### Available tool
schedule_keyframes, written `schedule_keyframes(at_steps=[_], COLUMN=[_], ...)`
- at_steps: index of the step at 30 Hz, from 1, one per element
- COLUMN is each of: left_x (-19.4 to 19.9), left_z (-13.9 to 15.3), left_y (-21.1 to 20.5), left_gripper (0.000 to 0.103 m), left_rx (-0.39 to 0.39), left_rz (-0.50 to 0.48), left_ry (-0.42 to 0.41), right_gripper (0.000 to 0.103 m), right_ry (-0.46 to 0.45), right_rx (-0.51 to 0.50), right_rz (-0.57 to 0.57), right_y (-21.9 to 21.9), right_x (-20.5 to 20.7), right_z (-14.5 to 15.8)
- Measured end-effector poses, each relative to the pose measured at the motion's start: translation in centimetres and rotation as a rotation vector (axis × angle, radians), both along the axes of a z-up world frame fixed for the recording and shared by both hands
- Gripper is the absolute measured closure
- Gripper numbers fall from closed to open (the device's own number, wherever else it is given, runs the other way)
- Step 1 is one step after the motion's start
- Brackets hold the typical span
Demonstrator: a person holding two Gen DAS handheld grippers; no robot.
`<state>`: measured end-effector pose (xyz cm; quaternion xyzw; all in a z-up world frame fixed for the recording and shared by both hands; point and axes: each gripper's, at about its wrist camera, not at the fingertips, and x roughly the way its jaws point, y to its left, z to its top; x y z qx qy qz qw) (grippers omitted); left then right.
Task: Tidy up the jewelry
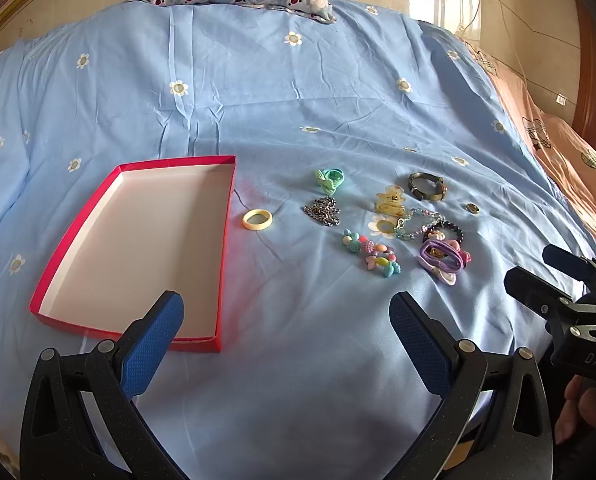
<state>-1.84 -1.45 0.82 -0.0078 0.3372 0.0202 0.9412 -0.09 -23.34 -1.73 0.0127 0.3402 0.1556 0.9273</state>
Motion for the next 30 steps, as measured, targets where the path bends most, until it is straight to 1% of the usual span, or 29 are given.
schedule_keyframes(at_steps=[13,30], left_x=[0.13,0.14], left_z=[-0.02,-0.26], left_y=[0.04,0.03], left_gripper=[0.0,0.0], left_rx=[0.002,0.004], left_rz=[0.001,0.002], left_ry=[0.002,0.003], right_gripper=[0.007,0.007], right_ry=[0.02,0.019], right_rx=[0.014,0.028], right_rz=[0.011,0.022], right_y=[0.12,0.34], right_x=[0.1,-0.04], right_z=[-0.21,-0.08])
